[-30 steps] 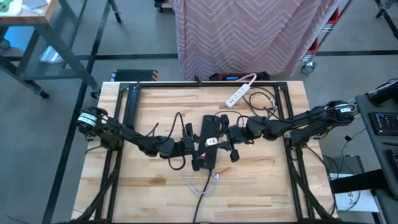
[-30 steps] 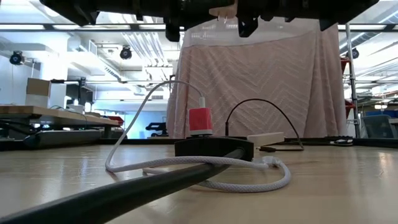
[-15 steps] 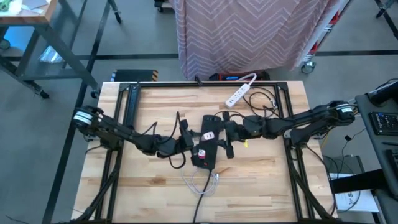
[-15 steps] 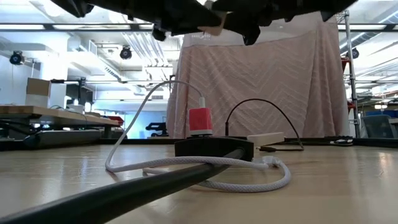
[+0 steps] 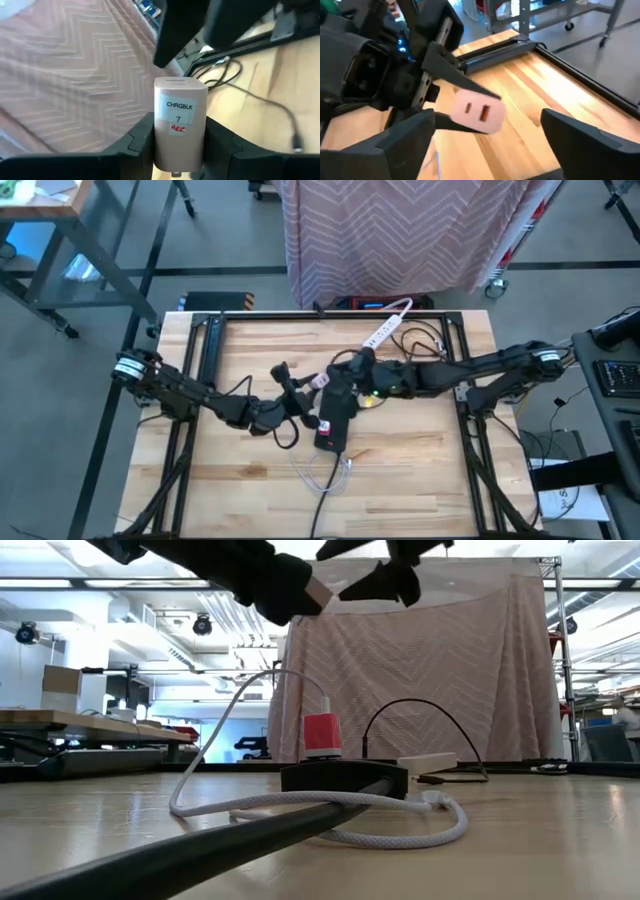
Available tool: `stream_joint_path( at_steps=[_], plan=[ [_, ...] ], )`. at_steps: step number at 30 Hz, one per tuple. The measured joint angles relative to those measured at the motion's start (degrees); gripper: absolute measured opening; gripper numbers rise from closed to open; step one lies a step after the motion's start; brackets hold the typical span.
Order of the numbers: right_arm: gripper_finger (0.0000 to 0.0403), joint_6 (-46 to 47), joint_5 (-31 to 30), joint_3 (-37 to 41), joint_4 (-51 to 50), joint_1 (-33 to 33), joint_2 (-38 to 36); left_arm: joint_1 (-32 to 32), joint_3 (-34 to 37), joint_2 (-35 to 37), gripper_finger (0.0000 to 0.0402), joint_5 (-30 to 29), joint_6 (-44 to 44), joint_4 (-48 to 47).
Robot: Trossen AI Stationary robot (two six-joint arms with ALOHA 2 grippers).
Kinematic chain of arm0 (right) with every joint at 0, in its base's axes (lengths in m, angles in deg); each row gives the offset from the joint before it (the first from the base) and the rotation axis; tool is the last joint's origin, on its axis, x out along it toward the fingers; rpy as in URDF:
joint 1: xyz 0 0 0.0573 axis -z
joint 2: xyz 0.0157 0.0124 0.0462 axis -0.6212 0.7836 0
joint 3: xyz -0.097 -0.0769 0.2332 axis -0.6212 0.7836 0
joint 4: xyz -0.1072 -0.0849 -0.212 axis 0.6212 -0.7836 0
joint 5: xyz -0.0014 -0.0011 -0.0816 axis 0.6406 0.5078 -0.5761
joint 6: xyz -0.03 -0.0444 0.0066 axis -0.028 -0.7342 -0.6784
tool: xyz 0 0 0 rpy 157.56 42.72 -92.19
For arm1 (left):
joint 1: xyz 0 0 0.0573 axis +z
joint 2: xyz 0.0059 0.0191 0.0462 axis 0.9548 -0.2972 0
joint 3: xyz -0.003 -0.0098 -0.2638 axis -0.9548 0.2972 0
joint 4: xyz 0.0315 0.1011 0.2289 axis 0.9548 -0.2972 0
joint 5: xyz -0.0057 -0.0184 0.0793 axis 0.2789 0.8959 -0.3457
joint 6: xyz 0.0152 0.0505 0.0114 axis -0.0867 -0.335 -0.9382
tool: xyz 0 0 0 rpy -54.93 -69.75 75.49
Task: Insert USB
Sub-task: Insert the pink charger adapter into the white outlet extension
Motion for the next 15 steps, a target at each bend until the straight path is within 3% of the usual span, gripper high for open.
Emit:
stream_joint_path(
  at_steps=[8,15],
  plan=[
    [0.0373,0.75,-0.39,-9.89,-4.14,1.40,11.02,-0.31,0.02,-0.04,0.0101,0.20,-2.32,-0.31],
    [0.0373,5.46,-1.57,-14.99,-11.04,2.50,14.50,-1.19,0.09,-0.04,0.0101,-3.16,-4.70,-0.45]
  ],
)
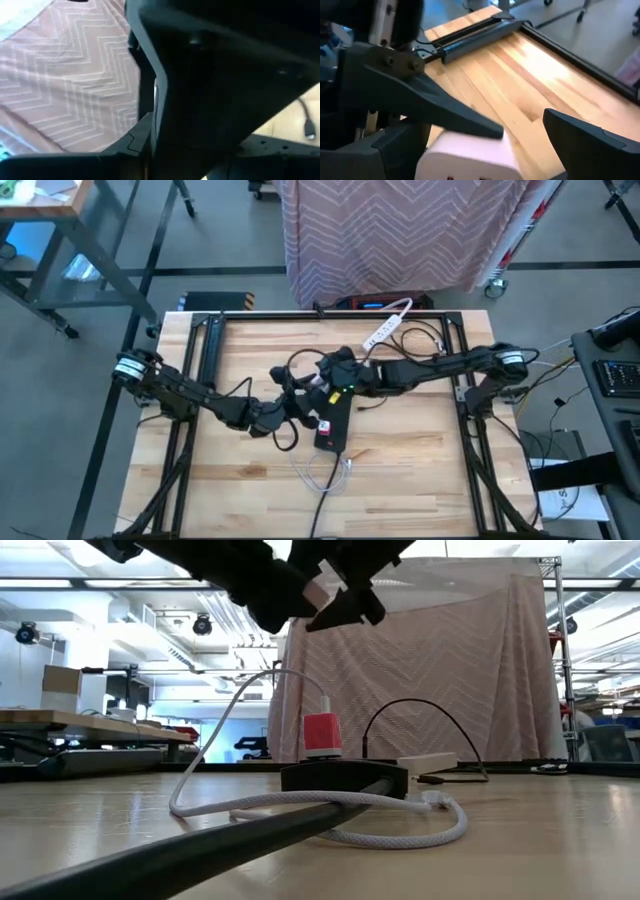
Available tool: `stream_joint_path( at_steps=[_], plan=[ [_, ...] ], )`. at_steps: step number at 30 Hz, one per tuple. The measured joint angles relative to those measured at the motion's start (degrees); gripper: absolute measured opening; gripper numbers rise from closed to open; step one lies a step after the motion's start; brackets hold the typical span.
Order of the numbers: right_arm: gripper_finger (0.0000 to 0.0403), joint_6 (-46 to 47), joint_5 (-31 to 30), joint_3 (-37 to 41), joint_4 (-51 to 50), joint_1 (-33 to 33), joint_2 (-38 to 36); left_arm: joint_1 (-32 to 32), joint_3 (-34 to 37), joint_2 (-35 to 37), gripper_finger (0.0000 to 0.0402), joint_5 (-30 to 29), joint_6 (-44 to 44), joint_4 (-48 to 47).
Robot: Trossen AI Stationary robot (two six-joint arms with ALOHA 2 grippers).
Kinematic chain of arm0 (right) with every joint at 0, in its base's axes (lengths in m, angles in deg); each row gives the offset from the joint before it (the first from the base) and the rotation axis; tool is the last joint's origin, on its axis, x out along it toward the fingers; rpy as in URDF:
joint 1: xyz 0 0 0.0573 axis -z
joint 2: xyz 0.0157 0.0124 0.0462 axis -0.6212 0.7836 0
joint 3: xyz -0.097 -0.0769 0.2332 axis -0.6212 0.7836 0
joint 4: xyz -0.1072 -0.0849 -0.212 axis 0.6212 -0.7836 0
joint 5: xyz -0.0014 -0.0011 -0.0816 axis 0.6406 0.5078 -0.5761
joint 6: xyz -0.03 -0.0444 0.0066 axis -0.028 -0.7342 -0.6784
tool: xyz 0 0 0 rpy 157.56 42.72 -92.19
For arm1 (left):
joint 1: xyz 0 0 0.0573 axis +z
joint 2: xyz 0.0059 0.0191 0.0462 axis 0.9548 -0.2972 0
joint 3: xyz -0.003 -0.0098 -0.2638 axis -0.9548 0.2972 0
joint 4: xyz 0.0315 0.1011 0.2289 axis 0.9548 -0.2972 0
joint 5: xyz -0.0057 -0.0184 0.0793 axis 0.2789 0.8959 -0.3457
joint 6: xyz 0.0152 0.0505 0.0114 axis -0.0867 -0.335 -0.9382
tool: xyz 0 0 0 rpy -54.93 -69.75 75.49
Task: Insert USB
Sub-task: Insert the pink charger adapter into the white outlet extension
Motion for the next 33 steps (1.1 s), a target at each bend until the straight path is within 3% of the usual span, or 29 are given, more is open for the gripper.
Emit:
stream_joint_path(
  at_steps=[7,19,25,33],
  plan=[
    [0.0341,2.55,-0.45,0.08,-2.03,0.12,-1.06,0.01,-0.02,0.02,0.0101,-0.46,-0.24,-0.16],
    [0.0185,1.20,1.99,0.08,-1.61,0.09,-1.62,0.07,-0.04,0.07,0.0101,-0.82,-0.25,-0.66],
    [0.0180,0.44,2.95,0.08,-1.74,0.25,-1.69,0.07,-0.04,0.07,0.0111,-0.88,-0.23,-0.79],
    [0.0180,-0.50,7.09,0.19,-3.69,1.21,-2.31,-0.47,-0.04,0.19,0.0207,-0.91,1.26,-1.26]
  ],
)
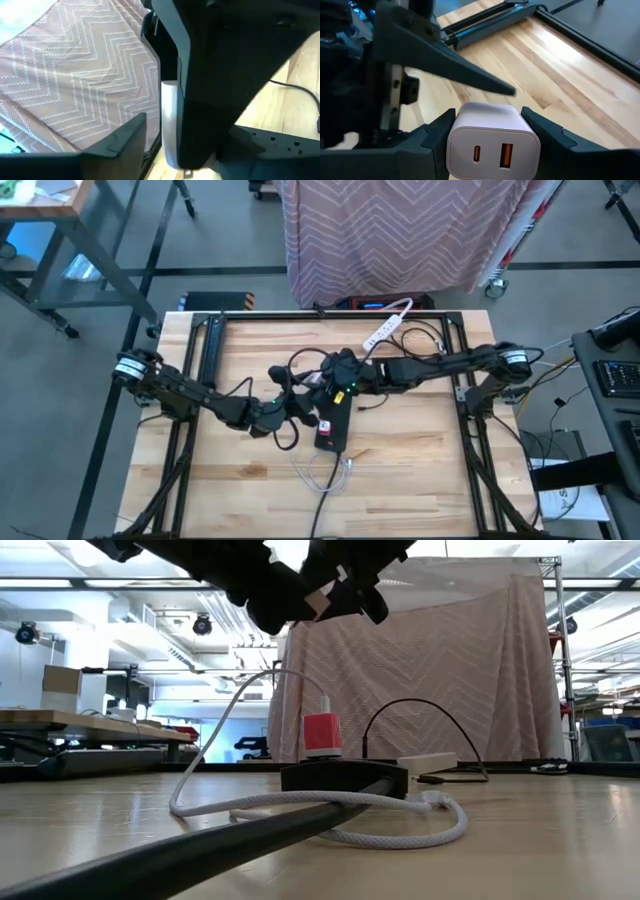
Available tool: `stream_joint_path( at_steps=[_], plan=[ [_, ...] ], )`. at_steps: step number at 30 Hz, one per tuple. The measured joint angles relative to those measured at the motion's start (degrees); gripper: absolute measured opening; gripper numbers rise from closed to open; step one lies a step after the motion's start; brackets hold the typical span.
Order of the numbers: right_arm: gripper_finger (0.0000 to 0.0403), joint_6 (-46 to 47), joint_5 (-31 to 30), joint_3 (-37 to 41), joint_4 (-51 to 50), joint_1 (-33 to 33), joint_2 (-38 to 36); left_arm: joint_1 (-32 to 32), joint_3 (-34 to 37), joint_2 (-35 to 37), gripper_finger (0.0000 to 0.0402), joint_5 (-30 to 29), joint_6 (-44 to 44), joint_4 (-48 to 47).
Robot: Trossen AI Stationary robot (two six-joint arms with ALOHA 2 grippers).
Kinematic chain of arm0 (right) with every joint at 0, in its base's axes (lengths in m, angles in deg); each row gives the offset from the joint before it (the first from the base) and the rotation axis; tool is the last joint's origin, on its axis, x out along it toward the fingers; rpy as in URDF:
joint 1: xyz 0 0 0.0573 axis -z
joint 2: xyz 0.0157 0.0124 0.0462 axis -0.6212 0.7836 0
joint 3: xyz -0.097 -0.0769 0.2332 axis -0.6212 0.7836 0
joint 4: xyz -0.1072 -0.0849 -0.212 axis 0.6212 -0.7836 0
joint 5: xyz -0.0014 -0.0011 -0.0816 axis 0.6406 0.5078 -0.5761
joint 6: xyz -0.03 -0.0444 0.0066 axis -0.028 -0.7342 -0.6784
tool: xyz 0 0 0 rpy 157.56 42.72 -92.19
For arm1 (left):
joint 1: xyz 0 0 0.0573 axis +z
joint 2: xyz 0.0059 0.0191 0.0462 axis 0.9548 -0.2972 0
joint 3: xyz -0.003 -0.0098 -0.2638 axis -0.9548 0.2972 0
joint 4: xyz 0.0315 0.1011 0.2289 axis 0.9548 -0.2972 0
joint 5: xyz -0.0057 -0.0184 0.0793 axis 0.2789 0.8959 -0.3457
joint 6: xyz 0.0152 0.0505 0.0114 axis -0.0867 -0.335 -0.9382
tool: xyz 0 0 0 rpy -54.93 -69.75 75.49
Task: Insert USB
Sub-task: Insert the pink charger adapter into the white outlet extension
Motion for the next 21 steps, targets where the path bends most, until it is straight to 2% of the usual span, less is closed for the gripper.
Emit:
stream_joint_path(
  at_steps=[8,18,21],
  plan=[
    [0.0180,0.54,2.16,0.00,-6.16,2.68,-2.46,-1.15,0.00,2.58,0.0253,0.06,0.75,-2.75],
    [0.0180,0.67,5.25,0.00,-15.16,8.34,-4.36,-1.38,0.02,9.79,0.0244,0.45,12.06,-20.31],
    [0.0180,0.82,6.50,0.00,-17.38,10.85,-4.38,-1.38,0.02,12.56,0.0243,2.86,17.28,-26.12]
  ],
)
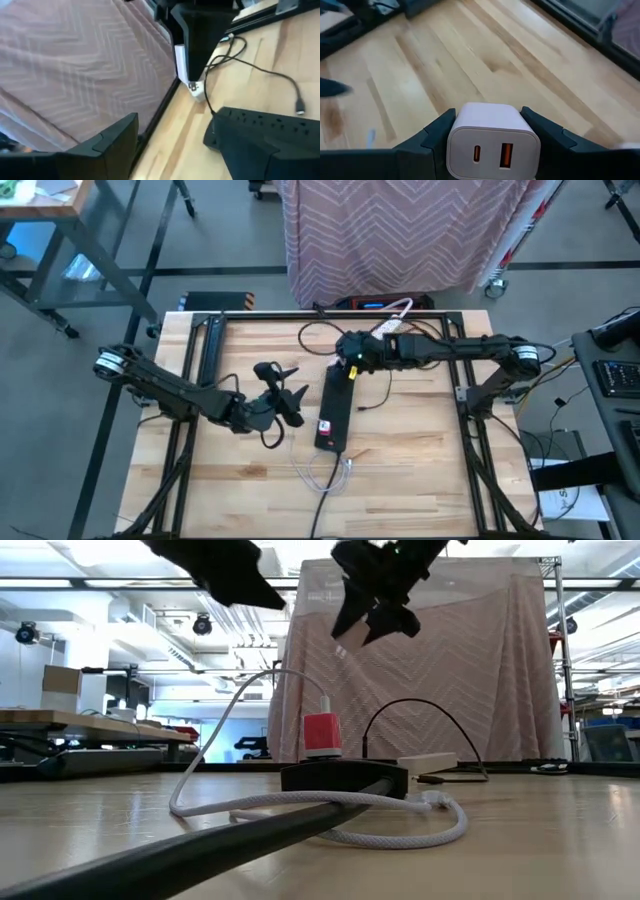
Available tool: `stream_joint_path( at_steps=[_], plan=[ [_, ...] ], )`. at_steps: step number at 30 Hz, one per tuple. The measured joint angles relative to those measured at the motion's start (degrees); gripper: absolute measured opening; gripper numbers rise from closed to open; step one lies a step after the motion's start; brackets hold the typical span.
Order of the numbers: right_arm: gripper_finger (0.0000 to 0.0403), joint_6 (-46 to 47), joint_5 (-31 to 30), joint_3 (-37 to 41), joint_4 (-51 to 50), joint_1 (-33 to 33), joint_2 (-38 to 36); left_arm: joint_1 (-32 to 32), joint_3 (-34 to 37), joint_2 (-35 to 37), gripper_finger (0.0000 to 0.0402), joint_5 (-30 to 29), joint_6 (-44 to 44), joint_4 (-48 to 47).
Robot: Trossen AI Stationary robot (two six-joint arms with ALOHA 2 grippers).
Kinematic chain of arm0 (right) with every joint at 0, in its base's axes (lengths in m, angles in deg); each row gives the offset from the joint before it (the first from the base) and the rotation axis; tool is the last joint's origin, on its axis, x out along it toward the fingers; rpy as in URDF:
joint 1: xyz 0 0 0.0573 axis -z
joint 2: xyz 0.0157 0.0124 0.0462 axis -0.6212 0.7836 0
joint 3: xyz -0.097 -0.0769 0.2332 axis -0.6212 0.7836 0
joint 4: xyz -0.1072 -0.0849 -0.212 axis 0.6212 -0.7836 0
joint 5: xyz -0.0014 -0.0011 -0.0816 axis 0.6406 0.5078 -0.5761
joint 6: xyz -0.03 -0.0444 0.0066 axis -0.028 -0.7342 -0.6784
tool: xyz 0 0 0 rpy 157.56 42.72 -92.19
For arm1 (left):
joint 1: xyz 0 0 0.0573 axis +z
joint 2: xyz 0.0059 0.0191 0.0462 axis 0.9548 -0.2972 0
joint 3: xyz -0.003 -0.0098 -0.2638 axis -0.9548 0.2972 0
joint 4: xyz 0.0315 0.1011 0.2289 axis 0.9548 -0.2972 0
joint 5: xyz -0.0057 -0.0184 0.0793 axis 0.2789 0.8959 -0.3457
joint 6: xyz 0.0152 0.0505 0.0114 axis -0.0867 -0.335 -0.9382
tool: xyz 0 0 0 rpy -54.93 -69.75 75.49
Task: Insert USB
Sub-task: Insert the pink charger adapter into the white outlet extension
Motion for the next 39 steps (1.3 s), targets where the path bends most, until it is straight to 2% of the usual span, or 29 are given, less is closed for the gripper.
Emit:
stream_joint_path(
  at_steps=[6,15,18,27,39],
  plan=[
    [0.0180,-0.31,2.70,-0.02,-4.14,5.90,0.00,0.00,0.00,3.53,0.0250,2.34,7.21,-7.62],
    [0.0180,-2.75,2.95,-0.33,-10.65,13.99,0.48,0.04,0.73,4.06,0.0244,2.92,9.40,-8.27],
    [0.0180,-3.63,2.80,-2.83,-15.38,16.14,2.44,0.18,0.74,4.08,0.0240,4.89,9.84,-8.18],
    [0.0180,-8.43,2.41,-13.33,-29.33,19.75,10.41,0.68,0.76,4.12,0.0247,5.05,9.86,-7.66],
    [0.0180,-17.47,4.98,-14.14,-33.52,28.80,18.07,0.81,0.76,4.12,0.0234,6.55,10.65,-8.24]
  ],
)
